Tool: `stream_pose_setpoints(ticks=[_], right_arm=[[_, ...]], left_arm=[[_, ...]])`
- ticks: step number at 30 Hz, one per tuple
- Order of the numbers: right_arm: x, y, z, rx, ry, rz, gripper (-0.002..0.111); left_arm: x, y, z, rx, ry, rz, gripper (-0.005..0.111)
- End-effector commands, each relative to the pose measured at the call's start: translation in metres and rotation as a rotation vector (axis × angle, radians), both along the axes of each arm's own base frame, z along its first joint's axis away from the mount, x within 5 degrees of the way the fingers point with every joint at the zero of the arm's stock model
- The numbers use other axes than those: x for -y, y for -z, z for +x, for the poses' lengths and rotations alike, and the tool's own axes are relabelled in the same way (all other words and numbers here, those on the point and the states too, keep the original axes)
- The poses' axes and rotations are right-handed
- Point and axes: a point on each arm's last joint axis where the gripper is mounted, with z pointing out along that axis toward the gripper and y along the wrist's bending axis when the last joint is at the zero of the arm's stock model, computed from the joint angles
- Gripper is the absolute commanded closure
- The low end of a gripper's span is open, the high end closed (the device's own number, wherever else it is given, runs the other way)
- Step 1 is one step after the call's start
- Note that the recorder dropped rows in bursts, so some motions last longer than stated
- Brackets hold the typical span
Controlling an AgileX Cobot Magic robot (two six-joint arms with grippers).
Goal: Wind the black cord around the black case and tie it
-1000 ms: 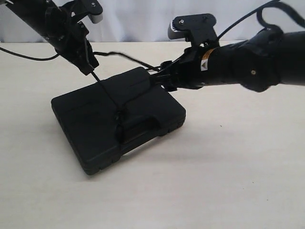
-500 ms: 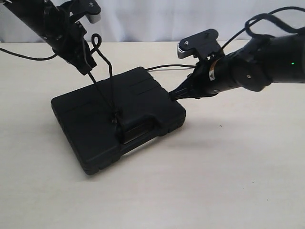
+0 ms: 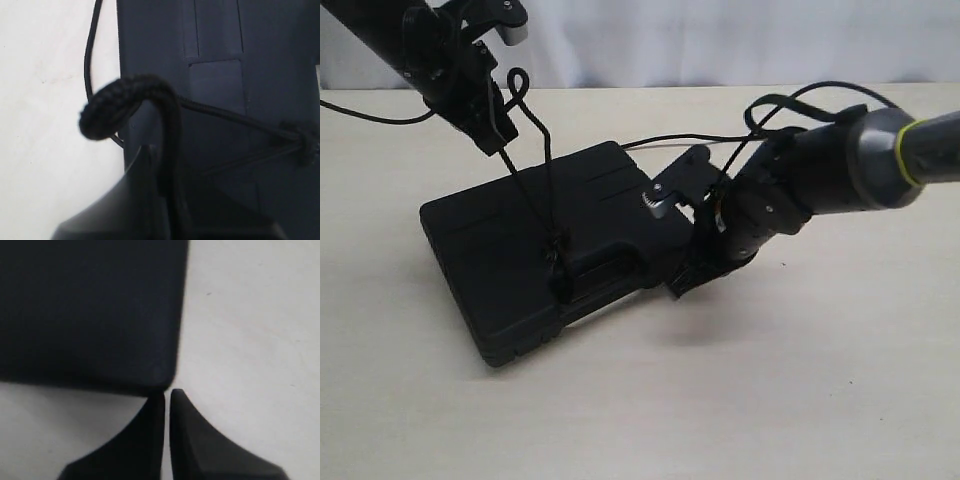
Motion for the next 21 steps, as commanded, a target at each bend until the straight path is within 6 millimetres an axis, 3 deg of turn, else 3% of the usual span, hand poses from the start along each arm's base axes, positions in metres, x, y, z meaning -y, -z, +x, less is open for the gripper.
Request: stream_pose_setpoints(ticks=[1,3,5,8,11,16,21], right_arm=[[-0.038,0.007,-0.037,-0.037,-0.174,-0.011,0.104],[-0.058,0.006,-0.064,-0.035,-0.313,-0.042,0.104],[-0.063,-0.011,-0.071,0.004,-0.328,-0.028,0.104],[-0.037,-0.048,-0.048,0.09,-0.138,0.057,0.104],[-0.011,-0.065,-0.022,0.104,0.049,0.132,0.104],[0.019,-0.071,0.02,-0.009,0.172,0.119,0.104],[0.019,-0.064,0.057,-0.058,0.194,0.184,0.104]], left_arm=[[0.0,-0.006,0.0,0.03,0.031,0.011,0.107],[0.0,-0.006,0.0,0.035,0.042,0.015,0.107],[0.0,-0.005,0.0,0.026,0.045,0.015,0.107],[0.001,-0.005,-0.002,0.004,0.051,0.013,0.107],[0.001,-0.005,-0.003,-0.003,0.053,0.01,0.107],[0.001,-0.004,-0.004,-0.014,0.054,0.004,0.107],[0.001,-0.004,-0.006,-0.032,0.06,0.004,0.107]])
